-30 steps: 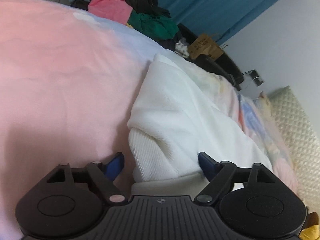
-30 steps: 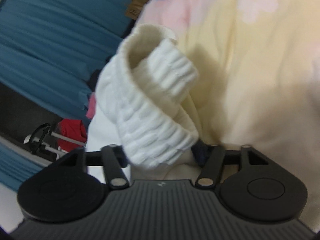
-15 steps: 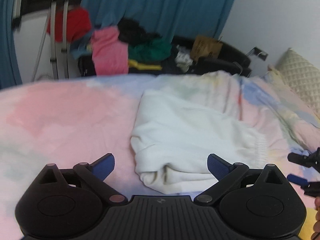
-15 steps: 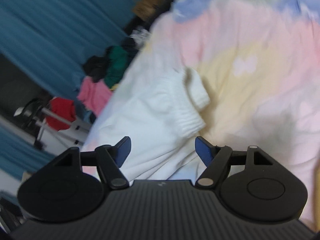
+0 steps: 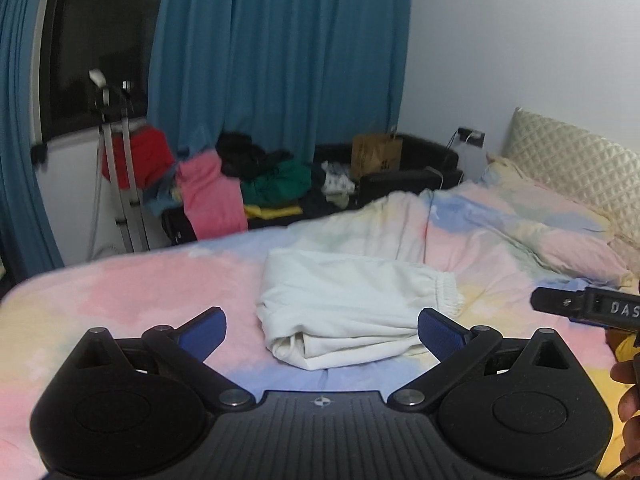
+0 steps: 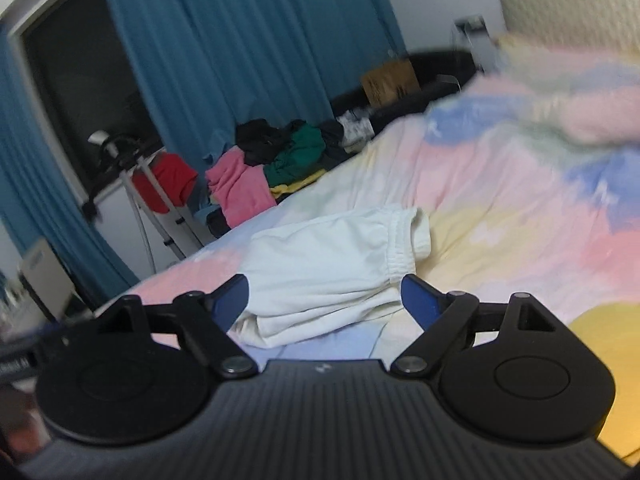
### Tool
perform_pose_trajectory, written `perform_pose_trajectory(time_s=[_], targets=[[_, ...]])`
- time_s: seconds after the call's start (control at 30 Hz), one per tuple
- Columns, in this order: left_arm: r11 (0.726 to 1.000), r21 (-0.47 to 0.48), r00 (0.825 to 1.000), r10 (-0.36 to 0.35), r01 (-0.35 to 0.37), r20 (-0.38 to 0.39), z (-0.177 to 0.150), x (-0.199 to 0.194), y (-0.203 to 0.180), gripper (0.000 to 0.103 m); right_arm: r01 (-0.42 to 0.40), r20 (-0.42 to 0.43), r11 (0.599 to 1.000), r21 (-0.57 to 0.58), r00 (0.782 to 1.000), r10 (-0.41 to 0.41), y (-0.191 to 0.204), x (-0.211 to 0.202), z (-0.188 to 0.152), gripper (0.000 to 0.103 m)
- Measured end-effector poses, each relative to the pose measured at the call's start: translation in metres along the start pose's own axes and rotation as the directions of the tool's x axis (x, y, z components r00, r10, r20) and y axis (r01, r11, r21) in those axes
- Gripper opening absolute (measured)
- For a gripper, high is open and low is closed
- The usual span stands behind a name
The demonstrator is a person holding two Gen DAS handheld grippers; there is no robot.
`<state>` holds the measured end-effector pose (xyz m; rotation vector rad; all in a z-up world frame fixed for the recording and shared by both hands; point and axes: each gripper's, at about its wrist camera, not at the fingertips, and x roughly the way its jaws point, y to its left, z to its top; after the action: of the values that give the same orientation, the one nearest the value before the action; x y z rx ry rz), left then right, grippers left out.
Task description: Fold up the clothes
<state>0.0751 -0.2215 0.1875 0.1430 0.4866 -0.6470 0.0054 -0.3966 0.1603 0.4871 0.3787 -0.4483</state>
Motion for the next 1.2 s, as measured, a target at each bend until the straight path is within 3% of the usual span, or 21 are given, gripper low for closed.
perform_pose_trajectory(time_s=[0.37, 0.63, 0.93, 1.2], targets=[[1.0, -0.024, 0.996, 0.021, -0.019, 0.086, -0.059, -0.057, 0.013, 0.103, 0.0, 0.128, 0.976, -0.219, 0.991, 0.029, 0.055, -0.049, -0.062, 0.085], [0.999, -0.013, 0.993, 0.043, -0.042, 0.112, -0.095, -0.068, 0.023, 0.103, 0.029, 0.155, 0.966, -0.258, 0.988, 0.011, 0.064, -0.038, -0.099, 0.085], [1.0, -0.009, 0.993, 0.011, -0.01, 0.115, -0.116, -0.07, 0.026, 0.103, 0.074, 0.153, 0.958, -0.278, 0.988, -0.032, 0.068, -0.027, -0.124, 0.085], [0.999, -0.01, 0.993, 0.04, -0.04, 0.112, -0.13, -0.07, 0.025, 0.103, 0.117, 0.21, 0.942, -0.314, 0.976, -0.052, 0.074, -0.032, -0.137, 0.085]])
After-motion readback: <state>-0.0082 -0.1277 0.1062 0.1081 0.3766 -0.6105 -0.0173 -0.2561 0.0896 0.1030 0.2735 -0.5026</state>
